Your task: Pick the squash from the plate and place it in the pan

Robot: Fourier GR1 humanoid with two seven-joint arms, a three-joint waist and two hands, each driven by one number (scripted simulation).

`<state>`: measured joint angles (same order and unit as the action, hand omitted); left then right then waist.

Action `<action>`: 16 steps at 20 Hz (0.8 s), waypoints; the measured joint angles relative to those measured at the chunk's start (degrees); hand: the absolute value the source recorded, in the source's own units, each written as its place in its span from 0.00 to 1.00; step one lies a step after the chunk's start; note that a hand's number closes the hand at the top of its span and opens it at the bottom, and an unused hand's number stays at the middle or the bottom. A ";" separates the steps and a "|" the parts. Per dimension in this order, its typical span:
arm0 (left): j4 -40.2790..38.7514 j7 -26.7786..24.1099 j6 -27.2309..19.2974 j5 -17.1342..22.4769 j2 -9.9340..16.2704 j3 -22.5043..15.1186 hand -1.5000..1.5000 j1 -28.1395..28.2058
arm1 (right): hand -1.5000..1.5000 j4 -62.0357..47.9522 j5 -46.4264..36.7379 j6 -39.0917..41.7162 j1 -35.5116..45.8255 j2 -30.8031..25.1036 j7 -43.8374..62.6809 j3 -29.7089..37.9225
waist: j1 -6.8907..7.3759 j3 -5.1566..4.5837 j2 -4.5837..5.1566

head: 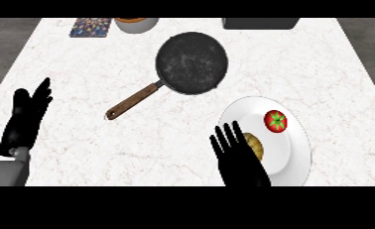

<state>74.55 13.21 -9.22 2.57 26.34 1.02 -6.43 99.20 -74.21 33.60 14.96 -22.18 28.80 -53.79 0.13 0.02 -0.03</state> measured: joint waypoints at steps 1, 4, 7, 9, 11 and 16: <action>0.68 0.41 0.29 -0.09 -0.13 0.22 0.50 0.16 | 0.00 -0.94 -0.36 -0.66 0.19 -0.27 -1.23 0.85 | 0.02 0.00 0.00; -0.56 -1.08 0.41 -1.13 -1.39 0.77 0.50 0.23 | 0.00 -3.39 -1.81 -2.30 -0.10 0.08 -3.42 2.28 | -0.01 0.00 0.02; -0.91 -0.57 1.01 -1.94 -1.84 1.80 0.50 -0.57 | 0.00 -4.23 -3.79 -1.71 -0.90 1.21 -4.41 3.47 | -0.06 -0.01 0.02; -1.08 -0.21 1.42 -2.56 -2.02 2.27 0.50 -1.05 | 0.00 -6.50 -5.08 -1.73 -0.66 3.18 -4.73 4.12 | -0.04 -0.01 0.02; -1.04 -0.62 2.25 -2.68 -1.98 3.06 0.50 -0.82 | 0.00 -8.21 -6.14 -1.53 0.11 3.98 -5.70 5.47 | -0.01 -0.01 0.03; 0.37 0.45 2.77 -4.03 -3.26 3.48 0.50 -0.26 | 1.00 -11.00 -9.23 -3.00 -0.41 4.34 -7.86 7.48 | -0.02 -0.02 0.00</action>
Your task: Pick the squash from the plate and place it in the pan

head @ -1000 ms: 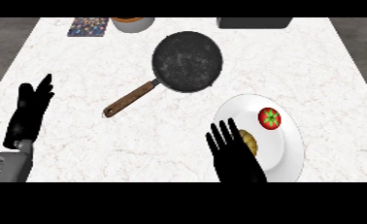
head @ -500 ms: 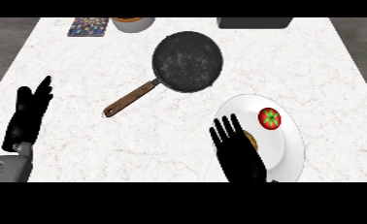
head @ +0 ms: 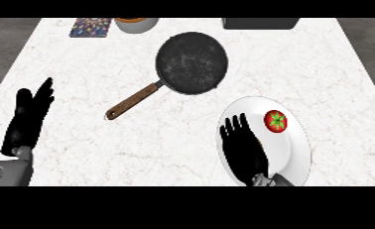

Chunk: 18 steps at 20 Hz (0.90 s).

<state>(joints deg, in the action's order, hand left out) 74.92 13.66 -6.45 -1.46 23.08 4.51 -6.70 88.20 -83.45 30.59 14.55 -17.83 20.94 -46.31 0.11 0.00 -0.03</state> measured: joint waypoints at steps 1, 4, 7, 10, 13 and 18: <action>-0.15 -0.83 -0.08 -0.32 -0.40 0.06 0.50 0.59 | 1.00 -0.22 -0.56 -0.24 0.00 -0.10 -0.84 -0.29 | 0.01 0.00 0.01; 1.19 0.01 -0.20 -0.94 -0.75 0.10 0.50 1.14 | 1.00 -1.81 -2.94 -4.57 0.44 -2.03 -3.55 -1.10 | 0.08 0.01 0.01; 0.99 0.38 0.66 -0.85 -0.45 1.23 0.50 0.69 | 1.00 -2.13 -5.63 -6.80 0.36 -2.17 -4.94 -1.64 | 0.03 0.00 -0.01; 2.32 2.07 0.64 -1.63 -1.35 1.19 0.50 0.29 | 1.00 -1.79 -7.38 -6.49 1.02 -0.98 -6.67 -0.55 | 0.01 0.00 0.00; 1.94 1.21 0.72 -1.57 -1.16 1.79 0.50 0.98 | 1.00 -1.67 -4.81 -7.65 -2.75 2.18 -1.44 5.03 | -0.81 0.05 -0.04; 1.82 1.08 -0.09 -1.07 -0.92 3.40 0.50 2.70 | 1.00 1.32 4.04 -10.17 -10.99 10.75 10.42 20.15 | -4.00 0.20 -0.28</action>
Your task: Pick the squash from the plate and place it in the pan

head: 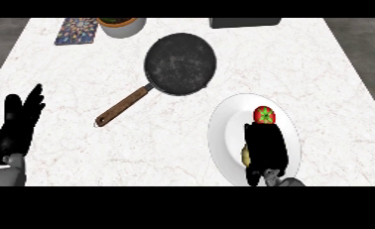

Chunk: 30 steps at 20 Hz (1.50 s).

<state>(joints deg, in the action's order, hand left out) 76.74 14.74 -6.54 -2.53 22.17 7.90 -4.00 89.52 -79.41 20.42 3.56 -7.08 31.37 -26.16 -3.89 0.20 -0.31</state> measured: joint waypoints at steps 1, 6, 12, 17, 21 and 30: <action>-0.13 -0.23 0.01 0.02 0.05 0.15 0.50 0.27 | 1.00 1.21 1.38 -0.76 -1.52 1.45 2.03 2.36 | -0.06 -0.03 -0.02; 0.09 -1.13 0.37 -0.42 -0.27 -0.39 0.50 0.49 | 1.00 10.49 3.65 -6.63 -7.75 5.31 9.03 6.36 | 1.43 -0.14 -0.04; -0.36 -1.12 1.27 -0.37 -0.24 -0.52 0.50 -0.86 | 1.00 21.15 -1.88 -15.90 -6.74 6.16 10.46 3.26 | 2.68 -0.20 -0.01; -1.24 -0.51 1.42 -1.18 -0.91 -0.67 0.50 -3.08 | 1.00 22.41 -1.34 -15.97 0.49 6.80 13.48 2.36 | 3.59 -0.21 0.21; -0.51 -0.06 1.45 -2.00 -1.67 -1.11 0.50 -2.94 | 1.00 16.25 2.49 -18.34 9.69 6.97 15.94 4.80 | 4.13 -0.20 0.32; -1.56 -0.74 2.56 -2.45 -1.91 -0.79 0.50 -4.21 | 1.00 -8.47 14.08 -33.52 29.35 7.06 17.57 11.31 | 5.27 -0.18 0.66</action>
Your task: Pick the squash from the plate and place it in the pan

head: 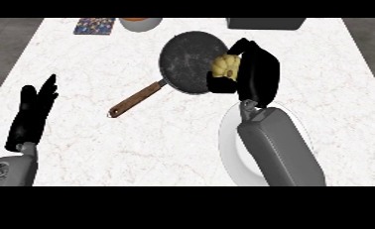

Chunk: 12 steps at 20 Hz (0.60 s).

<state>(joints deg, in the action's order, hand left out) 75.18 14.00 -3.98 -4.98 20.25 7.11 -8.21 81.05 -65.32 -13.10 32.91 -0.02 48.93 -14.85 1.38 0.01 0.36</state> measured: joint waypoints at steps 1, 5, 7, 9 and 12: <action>0.88 -0.12 0.24 0.00 0.11 -0.02 0.50 0.79 | 1.00 -3.22 1.30 -2.06 1.60 0.00 -0.46 0.72 | 0.16 0.00 0.00; 1.82 1.33 0.29 -0.29 -0.18 -0.30 0.50 0.00 | 1.00 -17.41 6.63 -8.76 8.82 0.01 -4.60 4.45 | 0.53 0.03 0.17; 1.98 1.56 0.55 -0.45 -0.23 -0.51 0.50 -0.46 | 1.00 -24.61 9.01 -11.83 12.79 0.01 -5.81 5.53 | 0.92 0.02 0.28; 1.10 0.84 0.67 -0.47 -0.30 -0.31 0.50 -0.65 | 1.00 -31.43 11.22 -14.80 15.89 0.01 -8.09 6.91 | 1.34 0.02 0.49; 0.73 1.01 1.11 -0.56 -0.22 -0.37 0.50 -1.30 | 1.00 -40.25 14.90 -19.05 19.04 0.01 -12.70 8.86 | 1.84 0.03 0.73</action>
<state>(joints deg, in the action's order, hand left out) 75.91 15.01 -2.87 -5.54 20.03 6.74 -9.51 40.80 -50.43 -32.15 51.95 0.00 36.24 -5.99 3.22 0.05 1.09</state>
